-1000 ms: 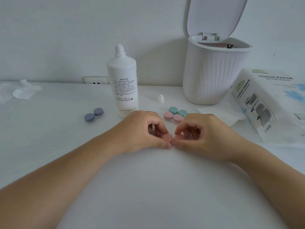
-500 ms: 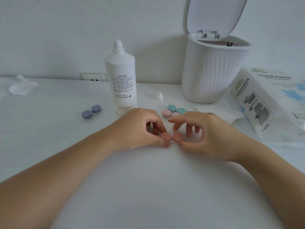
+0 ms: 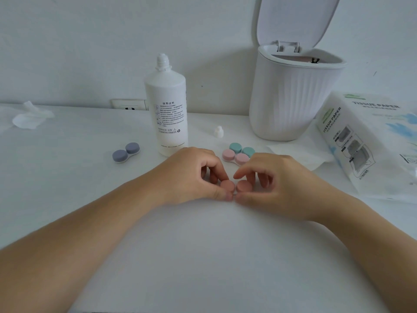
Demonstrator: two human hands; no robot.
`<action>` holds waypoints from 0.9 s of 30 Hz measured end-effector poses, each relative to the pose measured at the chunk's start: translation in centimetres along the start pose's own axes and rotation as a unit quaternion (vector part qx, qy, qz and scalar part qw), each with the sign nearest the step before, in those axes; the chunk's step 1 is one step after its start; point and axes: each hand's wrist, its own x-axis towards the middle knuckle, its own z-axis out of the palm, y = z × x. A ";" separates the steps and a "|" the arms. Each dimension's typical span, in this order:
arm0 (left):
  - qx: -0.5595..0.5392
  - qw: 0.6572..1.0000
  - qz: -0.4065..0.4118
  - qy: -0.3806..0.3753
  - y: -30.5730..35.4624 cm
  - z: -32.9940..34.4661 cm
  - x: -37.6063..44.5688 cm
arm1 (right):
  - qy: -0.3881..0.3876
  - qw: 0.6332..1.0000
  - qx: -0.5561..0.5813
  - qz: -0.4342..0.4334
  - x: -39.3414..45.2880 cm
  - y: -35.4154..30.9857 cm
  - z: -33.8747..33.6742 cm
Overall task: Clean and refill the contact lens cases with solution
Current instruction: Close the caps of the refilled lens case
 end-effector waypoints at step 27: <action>0.004 1.000 -0.007 -0.001 0.3 -0.1 -0.2 | 0.108 0.990 0.055 0.078 0.1 1.5 -1.5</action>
